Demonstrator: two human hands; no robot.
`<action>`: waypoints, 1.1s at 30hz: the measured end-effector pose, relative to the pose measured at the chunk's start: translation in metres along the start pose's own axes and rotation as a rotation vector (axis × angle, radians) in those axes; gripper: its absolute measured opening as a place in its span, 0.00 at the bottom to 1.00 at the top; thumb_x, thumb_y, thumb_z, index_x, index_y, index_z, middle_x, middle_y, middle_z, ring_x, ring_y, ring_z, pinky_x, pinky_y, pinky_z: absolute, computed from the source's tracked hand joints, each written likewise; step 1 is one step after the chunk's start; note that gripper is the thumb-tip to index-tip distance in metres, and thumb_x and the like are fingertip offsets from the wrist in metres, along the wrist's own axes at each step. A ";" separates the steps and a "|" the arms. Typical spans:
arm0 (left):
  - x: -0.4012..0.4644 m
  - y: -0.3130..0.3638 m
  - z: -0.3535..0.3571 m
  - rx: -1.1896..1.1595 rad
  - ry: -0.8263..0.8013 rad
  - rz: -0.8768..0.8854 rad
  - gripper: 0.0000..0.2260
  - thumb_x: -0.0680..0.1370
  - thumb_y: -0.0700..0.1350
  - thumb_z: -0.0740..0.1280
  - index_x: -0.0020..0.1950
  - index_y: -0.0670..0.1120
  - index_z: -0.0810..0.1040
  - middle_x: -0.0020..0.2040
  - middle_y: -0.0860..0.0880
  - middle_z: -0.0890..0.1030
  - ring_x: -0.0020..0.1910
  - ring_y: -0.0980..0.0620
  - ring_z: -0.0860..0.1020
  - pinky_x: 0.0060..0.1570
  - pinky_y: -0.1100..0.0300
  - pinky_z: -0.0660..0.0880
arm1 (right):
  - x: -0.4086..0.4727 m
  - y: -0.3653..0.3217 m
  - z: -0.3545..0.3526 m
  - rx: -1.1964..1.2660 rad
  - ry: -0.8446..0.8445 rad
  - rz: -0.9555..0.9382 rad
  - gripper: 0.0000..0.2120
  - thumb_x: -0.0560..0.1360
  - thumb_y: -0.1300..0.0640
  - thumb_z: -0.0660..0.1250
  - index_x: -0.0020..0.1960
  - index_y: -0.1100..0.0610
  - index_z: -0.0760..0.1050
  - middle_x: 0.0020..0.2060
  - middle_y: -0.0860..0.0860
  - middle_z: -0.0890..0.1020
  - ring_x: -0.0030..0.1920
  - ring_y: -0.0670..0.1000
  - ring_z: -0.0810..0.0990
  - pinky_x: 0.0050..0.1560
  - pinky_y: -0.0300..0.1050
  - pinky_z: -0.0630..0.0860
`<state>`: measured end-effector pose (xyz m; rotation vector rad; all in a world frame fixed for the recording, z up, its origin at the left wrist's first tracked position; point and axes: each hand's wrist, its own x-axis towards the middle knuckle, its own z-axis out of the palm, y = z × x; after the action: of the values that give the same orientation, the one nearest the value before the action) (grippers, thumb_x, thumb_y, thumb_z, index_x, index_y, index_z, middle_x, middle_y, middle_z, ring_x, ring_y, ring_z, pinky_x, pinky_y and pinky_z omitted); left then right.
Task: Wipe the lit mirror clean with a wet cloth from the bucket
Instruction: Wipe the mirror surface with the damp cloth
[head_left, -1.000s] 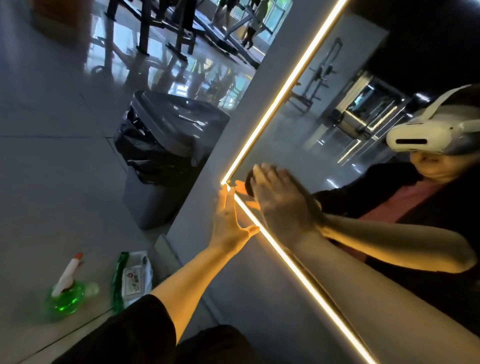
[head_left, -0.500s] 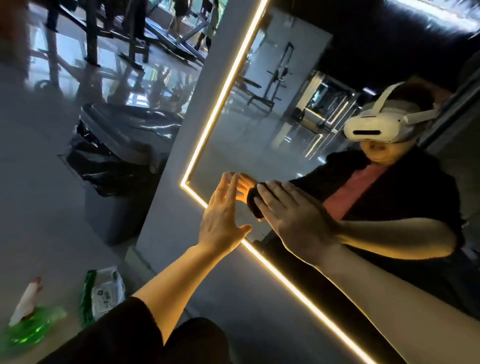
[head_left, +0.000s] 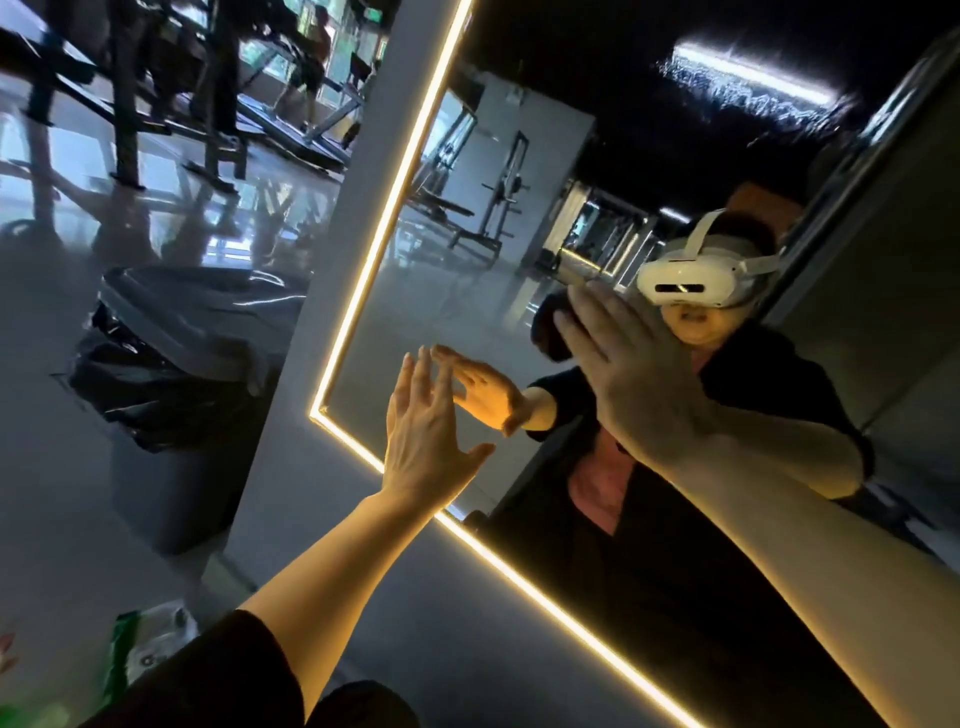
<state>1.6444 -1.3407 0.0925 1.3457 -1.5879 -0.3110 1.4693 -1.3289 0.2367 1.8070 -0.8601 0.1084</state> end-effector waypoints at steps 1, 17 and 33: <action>0.003 0.005 -0.002 -0.020 0.038 0.023 0.49 0.71 0.54 0.76 0.81 0.47 0.46 0.81 0.47 0.42 0.79 0.49 0.38 0.78 0.49 0.46 | 0.012 0.016 -0.009 -0.008 0.059 0.125 0.23 0.79 0.65 0.56 0.74 0.63 0.66 0.73 0.63 0.67 0.75 0.63 0.64 0.77 0.56 0.53; 0.023 0.088 0.005 -0.081 0.081 0.276 0.58 0.66 0.63 0.76 0.80 0.51 0.39 0.80 0.53 0.38 0.78 0.53 0.35 0.77 0.42 0.49 | -0.005 0.072 -0.027 -0.035 0.151 0.160 0.23 0.78 0.66 0.59 0.74 0.63 0.67 0.73 0.63 0.68 0.74 0.64 0.65 0.73 0.61 0.65; 0.032 0.145 0.007 0.003 0.075 0.295 0.58 0.67 0.65 0.74 0.79 0.51 0.35 0.79 0.50 0.34 0.77 0.51 0.32 0.75 0.41 0.34 | -0.025 0.130 -0.060 -0.116 0.152 0.123 0.24 0.76 0.71 0.61 0.71 0.64 0.70 0.71 0.64 0.70 0.72 0.64 0.68 0.73 0.58 0.62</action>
<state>1.5553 -1.3202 0.2100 1.0929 -1.6955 -0.0767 1.3927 -1.2857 0.3523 1.6156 -0.8510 0.2662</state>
